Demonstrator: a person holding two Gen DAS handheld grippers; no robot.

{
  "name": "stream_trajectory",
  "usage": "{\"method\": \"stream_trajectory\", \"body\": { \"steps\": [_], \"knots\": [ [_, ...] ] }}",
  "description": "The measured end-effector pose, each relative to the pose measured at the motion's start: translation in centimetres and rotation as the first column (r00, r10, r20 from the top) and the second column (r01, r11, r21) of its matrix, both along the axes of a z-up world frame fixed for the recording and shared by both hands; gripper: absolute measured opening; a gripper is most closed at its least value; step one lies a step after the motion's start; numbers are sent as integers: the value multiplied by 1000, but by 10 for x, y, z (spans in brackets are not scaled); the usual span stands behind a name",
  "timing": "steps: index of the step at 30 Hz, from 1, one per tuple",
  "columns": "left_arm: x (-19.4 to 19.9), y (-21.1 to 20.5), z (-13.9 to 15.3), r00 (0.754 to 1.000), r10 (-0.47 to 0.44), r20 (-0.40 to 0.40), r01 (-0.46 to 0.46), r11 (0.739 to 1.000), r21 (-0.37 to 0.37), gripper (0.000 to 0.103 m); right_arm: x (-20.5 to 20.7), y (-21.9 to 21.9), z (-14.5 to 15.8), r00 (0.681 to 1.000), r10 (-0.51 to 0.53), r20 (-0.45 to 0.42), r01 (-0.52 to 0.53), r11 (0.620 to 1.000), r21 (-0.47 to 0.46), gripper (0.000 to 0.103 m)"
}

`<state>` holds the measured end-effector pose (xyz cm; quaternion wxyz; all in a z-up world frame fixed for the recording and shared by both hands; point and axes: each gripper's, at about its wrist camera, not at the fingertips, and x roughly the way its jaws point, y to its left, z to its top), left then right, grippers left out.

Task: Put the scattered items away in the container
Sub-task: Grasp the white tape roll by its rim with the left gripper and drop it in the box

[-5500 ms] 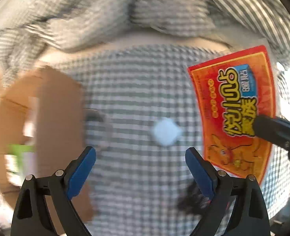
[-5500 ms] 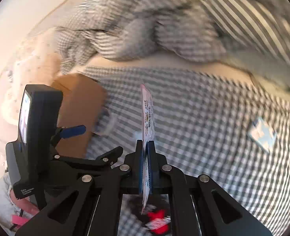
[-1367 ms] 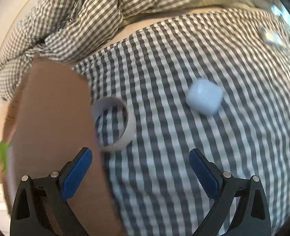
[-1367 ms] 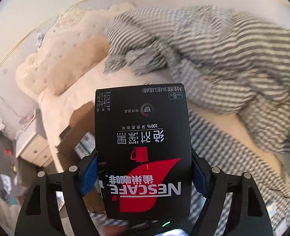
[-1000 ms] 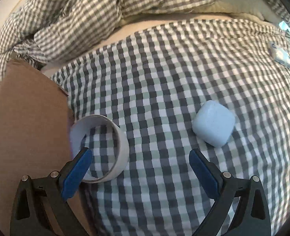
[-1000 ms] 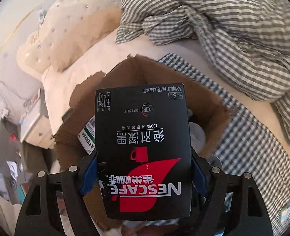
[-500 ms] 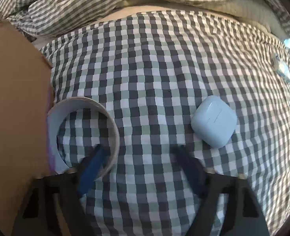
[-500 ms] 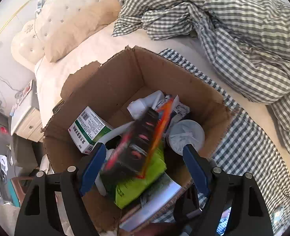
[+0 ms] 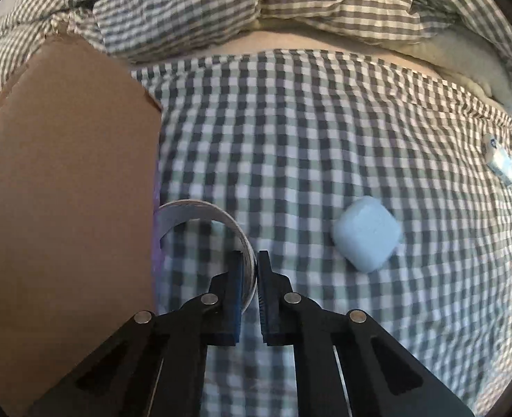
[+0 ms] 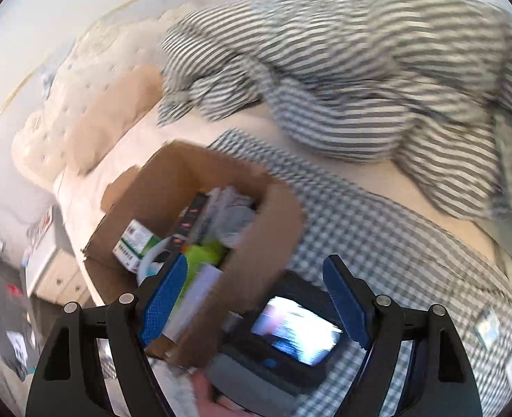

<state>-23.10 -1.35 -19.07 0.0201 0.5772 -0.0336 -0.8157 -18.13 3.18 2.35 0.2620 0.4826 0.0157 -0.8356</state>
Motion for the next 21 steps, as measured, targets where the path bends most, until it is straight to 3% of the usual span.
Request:
{"method": "stream_trajectory", "body": {
  "steps": [6, 11, 15, 21],
  "knots": [
    [31, 26, 7, 1000, 6, 12, -6, 1000, -23, 7, -1, 109, -6, 979, -202, 14, 202, 979, 8, 80],
    [58, 46, 6, 999, 7, 36, -6, 999, -40, 6, -1, 198, -43, 920, -385, 72, 379, 922, 79, 80],
    [73, 55, 17, 1000, 10, 24, -8, 999, -53, 6, 7, 242, -60, 885, -451, 111, 444, 892, 82, 80],
    [100, 89, 69, 997, -63, -34, 61, 997, -39, 6, 11, 273, -69, 880, -456, 132, 450, 890, 68, 80]
  ]
}}
